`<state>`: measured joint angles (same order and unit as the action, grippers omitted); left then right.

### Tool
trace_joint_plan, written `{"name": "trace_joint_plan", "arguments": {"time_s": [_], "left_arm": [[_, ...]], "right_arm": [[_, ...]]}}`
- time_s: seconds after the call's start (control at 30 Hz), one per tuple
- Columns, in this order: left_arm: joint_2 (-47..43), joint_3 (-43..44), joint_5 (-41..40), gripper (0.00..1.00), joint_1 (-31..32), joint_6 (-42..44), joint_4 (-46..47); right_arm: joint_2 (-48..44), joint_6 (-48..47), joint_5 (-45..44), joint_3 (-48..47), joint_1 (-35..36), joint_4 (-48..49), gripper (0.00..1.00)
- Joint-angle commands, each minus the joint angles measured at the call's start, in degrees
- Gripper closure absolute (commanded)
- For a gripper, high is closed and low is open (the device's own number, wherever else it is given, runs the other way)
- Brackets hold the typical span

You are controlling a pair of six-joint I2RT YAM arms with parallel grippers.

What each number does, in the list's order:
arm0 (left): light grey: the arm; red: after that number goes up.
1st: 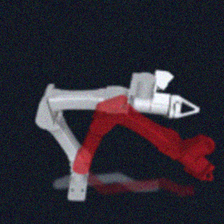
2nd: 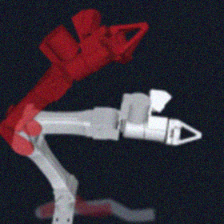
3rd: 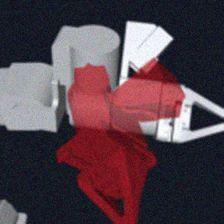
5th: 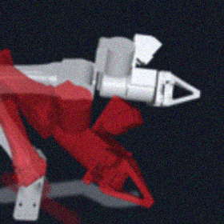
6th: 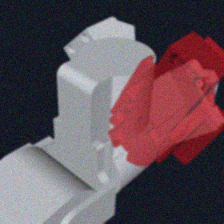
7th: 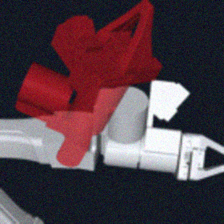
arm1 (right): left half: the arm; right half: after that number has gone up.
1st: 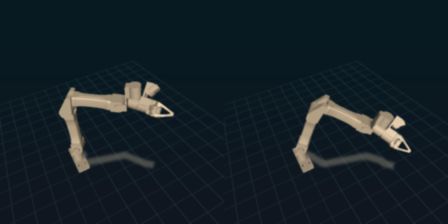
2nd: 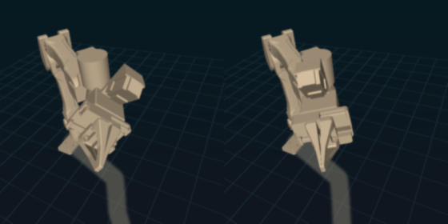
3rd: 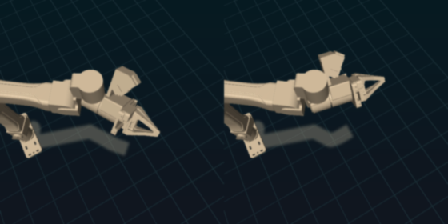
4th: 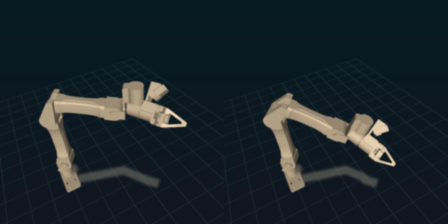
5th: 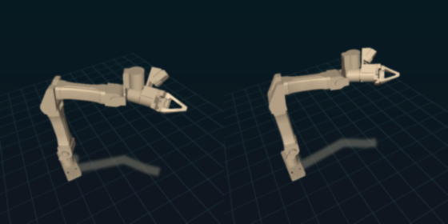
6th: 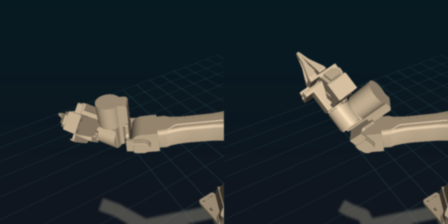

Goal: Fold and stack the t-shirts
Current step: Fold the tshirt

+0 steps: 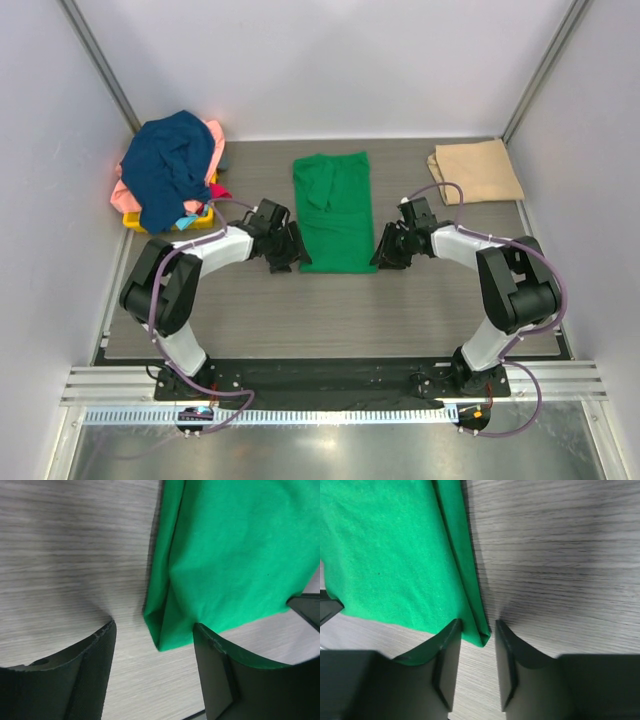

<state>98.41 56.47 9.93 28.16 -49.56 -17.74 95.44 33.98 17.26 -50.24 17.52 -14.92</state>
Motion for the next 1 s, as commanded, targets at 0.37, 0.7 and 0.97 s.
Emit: {"name": "trace_joint_plan", "arguments": {"time_s": [0.37,0.7,0.97], "left_arm": [[3.1,-3.9,-1.0,0.76,2.2,-3.9,8.9],[-4.4,-4.5,-2.9,1.0,5.7,-5.8,5.9],[-19.8,-9.8,-9.5,1.0,17.1,-13.0,-3.3]], "right_arm": [[1.2,-0.3,0.6,2.0,0.1,2.3,0.87],[-8.2,1.2,1.4,4.7,0.1,1.2,0.99],[-27.0,2.0,0.7,10.1,0.4,-9.9,0.99]]}}
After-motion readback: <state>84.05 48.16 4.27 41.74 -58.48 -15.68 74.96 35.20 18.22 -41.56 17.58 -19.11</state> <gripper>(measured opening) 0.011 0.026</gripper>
